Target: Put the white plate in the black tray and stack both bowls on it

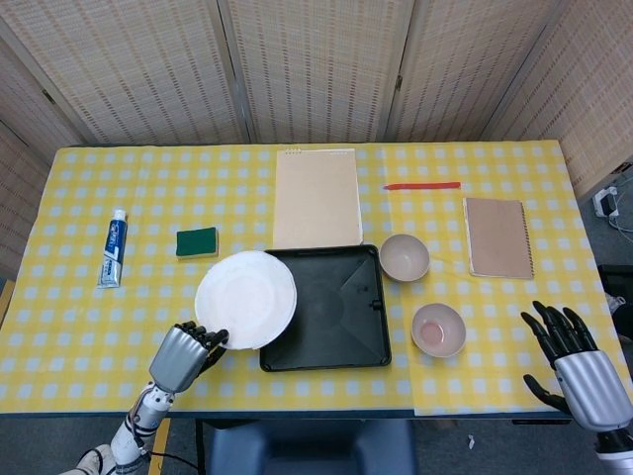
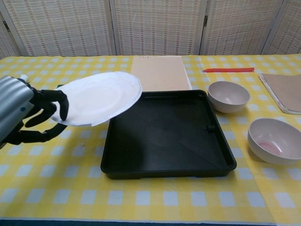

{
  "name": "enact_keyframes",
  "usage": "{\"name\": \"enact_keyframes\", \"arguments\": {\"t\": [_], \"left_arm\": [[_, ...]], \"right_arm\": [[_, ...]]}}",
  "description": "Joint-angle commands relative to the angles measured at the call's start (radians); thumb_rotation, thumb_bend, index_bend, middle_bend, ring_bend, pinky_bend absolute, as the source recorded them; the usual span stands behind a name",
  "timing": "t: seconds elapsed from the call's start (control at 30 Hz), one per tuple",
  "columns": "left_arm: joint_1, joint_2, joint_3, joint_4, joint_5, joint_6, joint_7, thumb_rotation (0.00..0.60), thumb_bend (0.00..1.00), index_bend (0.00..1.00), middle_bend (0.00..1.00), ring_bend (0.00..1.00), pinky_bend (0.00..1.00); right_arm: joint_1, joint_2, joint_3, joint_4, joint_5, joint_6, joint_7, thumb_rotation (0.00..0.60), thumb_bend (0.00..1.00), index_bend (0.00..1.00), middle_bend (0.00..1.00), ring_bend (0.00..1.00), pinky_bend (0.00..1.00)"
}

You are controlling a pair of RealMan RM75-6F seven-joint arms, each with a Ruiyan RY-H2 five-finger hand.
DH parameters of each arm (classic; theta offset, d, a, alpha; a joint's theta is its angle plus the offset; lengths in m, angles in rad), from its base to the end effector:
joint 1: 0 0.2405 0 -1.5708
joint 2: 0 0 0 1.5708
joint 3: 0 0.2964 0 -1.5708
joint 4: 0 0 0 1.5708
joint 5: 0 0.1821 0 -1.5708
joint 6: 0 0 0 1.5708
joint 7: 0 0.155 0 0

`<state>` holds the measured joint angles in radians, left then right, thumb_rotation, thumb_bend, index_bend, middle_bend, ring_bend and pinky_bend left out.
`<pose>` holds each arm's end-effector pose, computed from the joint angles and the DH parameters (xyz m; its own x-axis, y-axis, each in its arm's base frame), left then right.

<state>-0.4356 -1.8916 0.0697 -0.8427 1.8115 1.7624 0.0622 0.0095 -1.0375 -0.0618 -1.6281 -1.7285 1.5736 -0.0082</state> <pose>-0.2186 0.2537 -0.0169 0.2982 -0.3028 0.9052 0.6667 -0.6126 -0.4245 -0.3201 -0.1447 0.2107 0.4647 -0.0532 0.8839 -0.8774 -0.1621 0.4515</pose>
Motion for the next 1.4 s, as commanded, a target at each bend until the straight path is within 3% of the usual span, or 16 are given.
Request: {"name": "enact_keyframes", "arguments": {"t": [0.03, 0.43, 1.13, 1.23, 1.4], "left_arm": [[-0.042, -0.021, 0.0, -0.025, 0.024, -0.063, 0.042, 0.6, 0.49, 0.66, 1.0, 0.99, 1.0], [-0.096, -0.097, -0.027, -0.005, 0.023, -0.155, 0.08, 0.6, 0.49, 0.66, 1.0, 0.99, 1.0], [-0.182, -0.266, -0.074, 0.151, -0.045, -0.329, 0.07, 0.6, 0.49, 0.65, 1.0, 0.99, 1.0], [-0.187, -0.284, -0.077, 0.178, -0.055, -0.34, 0.051, 0.6, 0.48, 0.58, 1.0, 1.0, 1.0], [-0.188, -0.3, -0.084, 0.194, -0.067, -0.323, 0.034, 0.6, 0.43, 0.32, 1.0, 1.0, 1.0]], "right_arm": [[-0.001, 0.003, 0.002, 0.001, 0.004, 0.001, 0.007, 0.6, 0.29, 0.0, 0.0, 0.0, 0.0], [0.001, 0.014, 0.009, 0.005, 0.014, 0.0, 0.035, 0.6, 0.29, 0.0, 0.0, 0.0, 0.0], [-0.014, 0.027, 0.024, 0.023, 0.048, 0.02, 0.074, 0.6, 0.29, 0.0, 0.0, 0.0, 0.0], [-0.015, 0.028, 0.026, 0.026, 0.052, 0.019, 0.079, 0.6, 0.29, 0.0, 0.0, 0.0, 0.0], [-0.014, 0.029, 0.028, 0.028, 0.056, 0.016, 0.084, 0.6, 0.29, 0.0, 0.0, 0.0, 0.0]]}}
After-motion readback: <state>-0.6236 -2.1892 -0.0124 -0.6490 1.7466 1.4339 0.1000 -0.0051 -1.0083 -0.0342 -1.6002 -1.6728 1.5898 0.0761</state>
